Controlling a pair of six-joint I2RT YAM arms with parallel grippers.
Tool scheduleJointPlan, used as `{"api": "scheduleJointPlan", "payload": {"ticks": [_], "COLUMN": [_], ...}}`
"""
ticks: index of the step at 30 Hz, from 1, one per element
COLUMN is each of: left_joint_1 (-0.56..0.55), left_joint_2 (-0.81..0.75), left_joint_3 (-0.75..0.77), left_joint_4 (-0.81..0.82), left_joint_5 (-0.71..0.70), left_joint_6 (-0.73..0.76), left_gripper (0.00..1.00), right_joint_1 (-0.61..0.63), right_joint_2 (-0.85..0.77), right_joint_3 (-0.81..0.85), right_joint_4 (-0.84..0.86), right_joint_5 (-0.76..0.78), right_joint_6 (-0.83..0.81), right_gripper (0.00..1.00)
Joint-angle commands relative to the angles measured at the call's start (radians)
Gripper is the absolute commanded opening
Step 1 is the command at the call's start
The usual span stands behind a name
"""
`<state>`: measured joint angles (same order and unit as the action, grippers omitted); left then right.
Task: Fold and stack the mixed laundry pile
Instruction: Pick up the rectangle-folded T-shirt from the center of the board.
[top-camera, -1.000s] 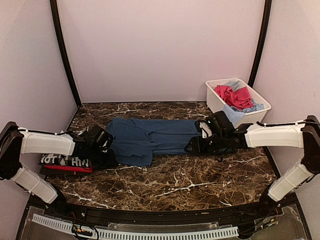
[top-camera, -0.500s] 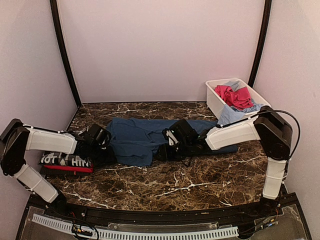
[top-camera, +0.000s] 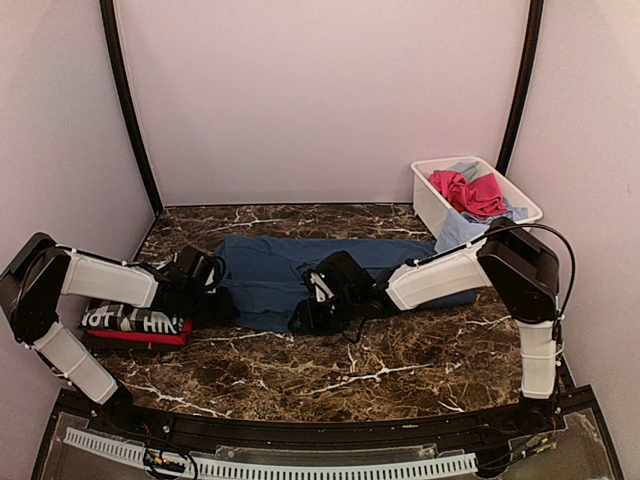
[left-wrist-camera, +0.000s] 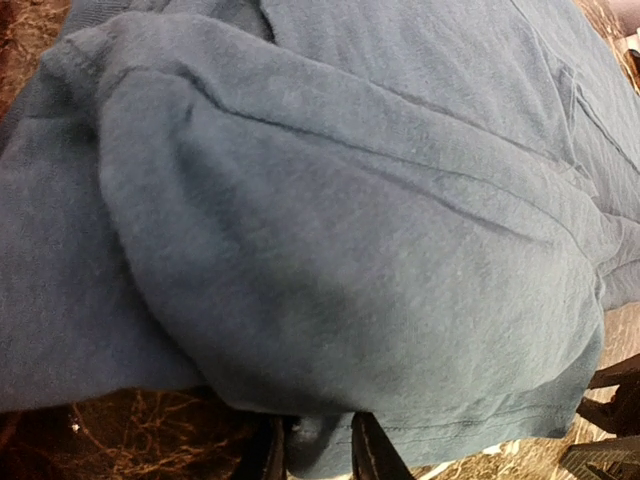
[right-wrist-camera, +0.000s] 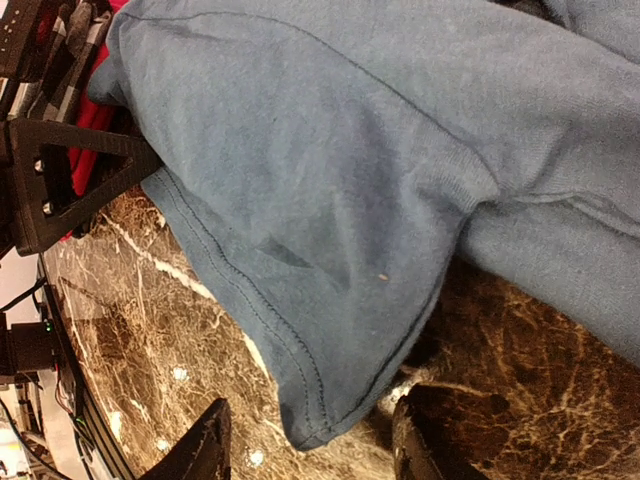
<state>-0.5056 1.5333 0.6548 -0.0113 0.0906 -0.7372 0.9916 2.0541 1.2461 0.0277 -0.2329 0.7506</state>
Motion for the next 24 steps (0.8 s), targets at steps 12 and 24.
{"api": "scheduleJointPlan", "payload": {"ticks": [12, 24], "left_joint_1": [0.002, 0.014], "left_joint_2": [-0.086, -0.252], "left_joint_3": [-0.067, 0.114], "left_joint_4": [-0.111, -0.291], "left_joint_5": [0.023, 0.024], "left_joint_6": [-0.016, 0.041], "left_gripper": [0.01, 0.00], "right_joint_1": [0.017, -0.017], "right_joint_2": [0.017, -0.140], "right_joint_3": [0.014, 0.080], "right_joint_4": [0.032, -0.056], "right_joint_5": [0.016, 0.093], "right_joint_6": [0.012, -0.089], "right_gripper": [0.00, 0.00]}}
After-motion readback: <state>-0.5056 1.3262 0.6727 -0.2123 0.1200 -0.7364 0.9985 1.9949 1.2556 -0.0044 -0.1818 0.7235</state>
